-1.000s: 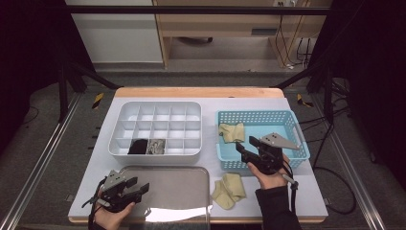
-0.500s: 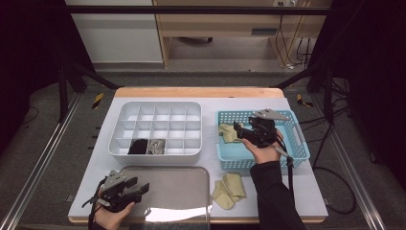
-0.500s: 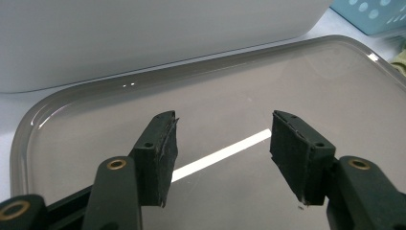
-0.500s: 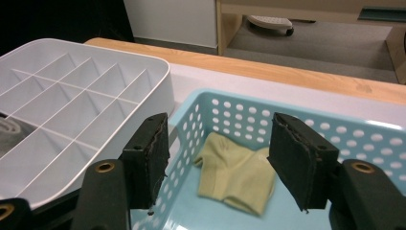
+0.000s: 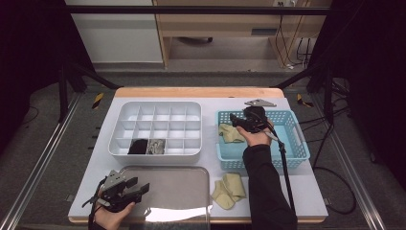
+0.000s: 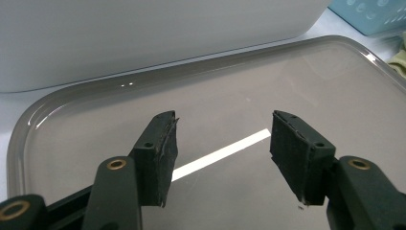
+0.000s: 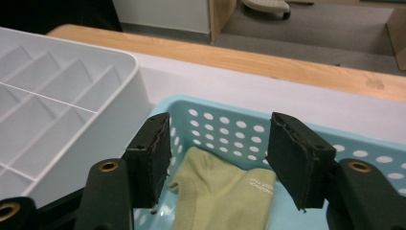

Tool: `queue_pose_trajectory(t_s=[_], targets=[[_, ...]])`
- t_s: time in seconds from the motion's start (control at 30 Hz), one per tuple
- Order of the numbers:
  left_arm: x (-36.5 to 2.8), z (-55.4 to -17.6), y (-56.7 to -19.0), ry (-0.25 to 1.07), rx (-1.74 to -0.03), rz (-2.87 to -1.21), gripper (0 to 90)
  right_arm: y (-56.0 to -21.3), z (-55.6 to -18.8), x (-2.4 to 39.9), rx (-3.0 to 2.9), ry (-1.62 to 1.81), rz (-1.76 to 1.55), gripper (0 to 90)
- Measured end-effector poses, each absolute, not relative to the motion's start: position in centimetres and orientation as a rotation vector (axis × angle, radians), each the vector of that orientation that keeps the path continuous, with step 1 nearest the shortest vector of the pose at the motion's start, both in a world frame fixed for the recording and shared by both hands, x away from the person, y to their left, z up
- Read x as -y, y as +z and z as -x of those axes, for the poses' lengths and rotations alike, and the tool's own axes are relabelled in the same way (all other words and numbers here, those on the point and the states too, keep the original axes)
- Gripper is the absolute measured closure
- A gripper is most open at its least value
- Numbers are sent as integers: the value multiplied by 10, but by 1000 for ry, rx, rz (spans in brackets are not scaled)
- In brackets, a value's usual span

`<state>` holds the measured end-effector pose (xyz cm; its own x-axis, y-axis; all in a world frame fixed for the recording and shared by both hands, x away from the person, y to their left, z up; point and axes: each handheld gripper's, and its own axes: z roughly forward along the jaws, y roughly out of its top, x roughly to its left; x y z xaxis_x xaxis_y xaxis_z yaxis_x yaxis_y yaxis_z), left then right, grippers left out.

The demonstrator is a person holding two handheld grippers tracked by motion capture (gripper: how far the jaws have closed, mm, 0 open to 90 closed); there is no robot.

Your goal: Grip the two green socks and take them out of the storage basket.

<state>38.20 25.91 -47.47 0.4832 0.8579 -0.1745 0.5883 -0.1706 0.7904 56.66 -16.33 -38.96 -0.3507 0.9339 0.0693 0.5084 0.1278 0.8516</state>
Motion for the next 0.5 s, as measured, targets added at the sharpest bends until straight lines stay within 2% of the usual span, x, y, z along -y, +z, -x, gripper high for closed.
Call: queue_pose_trajectory(t_s=[0.2,0.5], targets=[[-259,-382,-475,392,-1206,-1869,415,-412,-580,163,-1964,1069,-1427,438],[-259,-382,-475,393,-1205,-1873,415,-433,-588,157,-2025,1002,-1454,408]])
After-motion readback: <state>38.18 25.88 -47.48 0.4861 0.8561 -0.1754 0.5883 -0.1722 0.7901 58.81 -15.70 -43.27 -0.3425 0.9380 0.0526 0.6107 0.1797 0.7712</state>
